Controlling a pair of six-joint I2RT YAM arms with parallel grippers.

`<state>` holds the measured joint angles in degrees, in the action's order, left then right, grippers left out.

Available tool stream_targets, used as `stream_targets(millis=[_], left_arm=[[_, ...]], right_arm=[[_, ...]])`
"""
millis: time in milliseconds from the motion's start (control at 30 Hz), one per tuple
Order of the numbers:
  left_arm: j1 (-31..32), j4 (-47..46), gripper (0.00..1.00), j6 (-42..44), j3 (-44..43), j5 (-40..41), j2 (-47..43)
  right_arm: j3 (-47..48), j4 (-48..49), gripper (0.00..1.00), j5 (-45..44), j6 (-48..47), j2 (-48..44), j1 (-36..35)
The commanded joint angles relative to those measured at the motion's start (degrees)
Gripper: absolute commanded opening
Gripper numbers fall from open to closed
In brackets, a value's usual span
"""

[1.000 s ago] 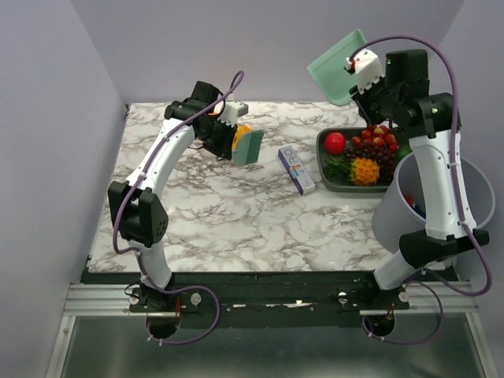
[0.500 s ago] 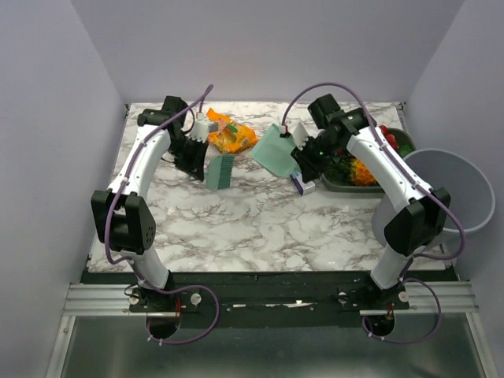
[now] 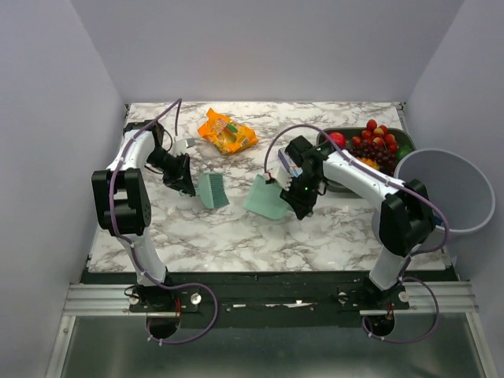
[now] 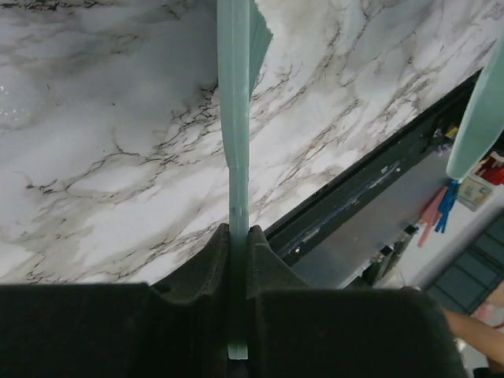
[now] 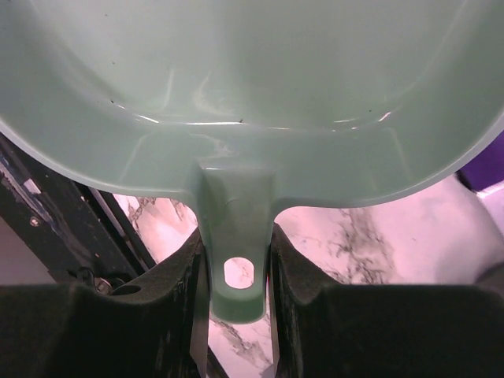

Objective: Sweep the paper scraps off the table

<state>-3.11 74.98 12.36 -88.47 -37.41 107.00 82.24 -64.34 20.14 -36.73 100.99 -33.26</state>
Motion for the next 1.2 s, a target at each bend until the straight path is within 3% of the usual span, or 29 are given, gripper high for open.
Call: stream_targets(millis=[0, 100, 267, 367, 467, 500, 567, 600, 667, 700, 867, 1033, 1167], left_arm=[[-2.68, 0.17, 0.0, -1.46, 1.28, -3.73, 2.6], [-3.04, -1.06, 0.0, -2.51, 2.42, 1.87, 2.77], [-2.95, -3.7, 0.17, -3.58, 5.41, 14.1, 2.25], [-3.04, -4.84, 0.24, -2.96, 6.9, 17.28, 2.25], [-2.95, -5.72, 0.36, -2.96, 8.57, 17.11, 1.72], [-2.95, -5.9, 0.5, -3.04, 8.83, 16.93, 1.63], [-3.04, -6.07, 0.65, -2.96, 9.36, 16.49, 0.85], [-2.95, -6.25, 0.98, -2.96, 9.36, 16.66, 0.58], [-2.95, -6.25, 0.98, -2.96, 8.84, 17.28, -0.03], [-2.95, -5.73, 0.98, -2.87, 8.4, 17.89, -0.21], [-3.04, -4.05, 0.99, -1.47, 3.66, 18.25, -3.36], [-2.95, -5.02, 0.98, -0.58, -5.2, 17.63, -6.63], [-3.04, -4.93, 0.99, -0.14, -13.56, 16.23, -7.25]], right_arm=[[-4.71, 3.86, 0.02, -2.12, -0.18, 1.66, -2.69], [-7.17, 4.83, 0.04, -4.13, 0.69, 3.06, -3.66], [-7.88, 6.32, 0.07, -6.69, 2.1, 5.97, -4.36], [-7.18, 6.42, 0.13, -9.59, 2.19, 7.99, -5.15], [-6.13, 6.07, 0.26, -11.35, 1.84, 9.31, -5.77], [-5.69, 5.8, 0.38, -11.7, 1.49, 9.4, -5.86], [-4.81, 5.71, 0.49, -12.32, 1.05, 9.49, -6.03], [-4.63, 5.8, 0.59, -13.28, 0.96, 9.31, -5.94], [-4.63, 5.71, 0.75, -14.16, 0.61, 7.57, -5.94], [-4.63, 5.54, 1.0, -15.21, 0.43, 6.51, -5.94], [-3.31, 2.9, 1.0, -15.83, -0.36, -1.39, -5.86], [2.55, 6.15, 1.0, -15.48, 3.94, -10.8, -4.54], [9.68, 7.05, 1.0, -21.79, 9.47, -11.26, -4.36]])
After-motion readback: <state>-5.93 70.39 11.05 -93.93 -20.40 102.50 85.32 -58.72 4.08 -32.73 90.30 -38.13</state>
